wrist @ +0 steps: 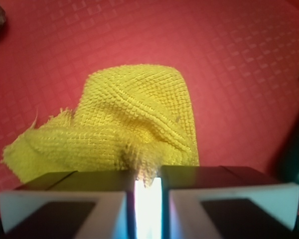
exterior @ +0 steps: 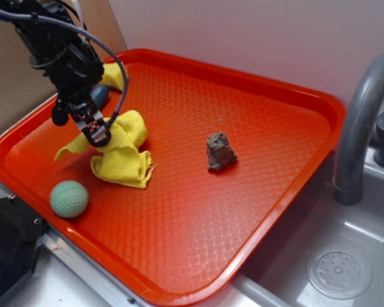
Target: Grab the yellow cloth.
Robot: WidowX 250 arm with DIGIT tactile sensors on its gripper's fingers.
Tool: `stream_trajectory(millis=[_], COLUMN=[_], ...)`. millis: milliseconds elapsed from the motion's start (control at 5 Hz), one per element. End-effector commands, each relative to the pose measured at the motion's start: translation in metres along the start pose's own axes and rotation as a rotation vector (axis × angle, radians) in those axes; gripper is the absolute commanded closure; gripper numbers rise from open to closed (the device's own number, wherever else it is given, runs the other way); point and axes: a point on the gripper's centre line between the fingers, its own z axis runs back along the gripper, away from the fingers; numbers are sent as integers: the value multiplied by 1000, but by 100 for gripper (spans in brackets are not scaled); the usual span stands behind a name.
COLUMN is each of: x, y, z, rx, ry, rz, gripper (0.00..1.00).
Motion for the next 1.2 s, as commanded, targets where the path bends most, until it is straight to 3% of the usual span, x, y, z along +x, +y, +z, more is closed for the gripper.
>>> stream_trajectory(millis=[0, 200, 400, 600, 800, 1000], x=[7, 7, 5, 2, 13, 26], y=[4, 6, 8, 9, 14, 25], z=[20, 27, 61, 111, 159, 197], rx=[19, 23, 7, -41, -8, -12], ry=[-71, -73, -26, 96, 62, 21], rz=[29, 36, 99, 333, 460, 487], gripper=[100, 100, 100, 100, 100, 100])
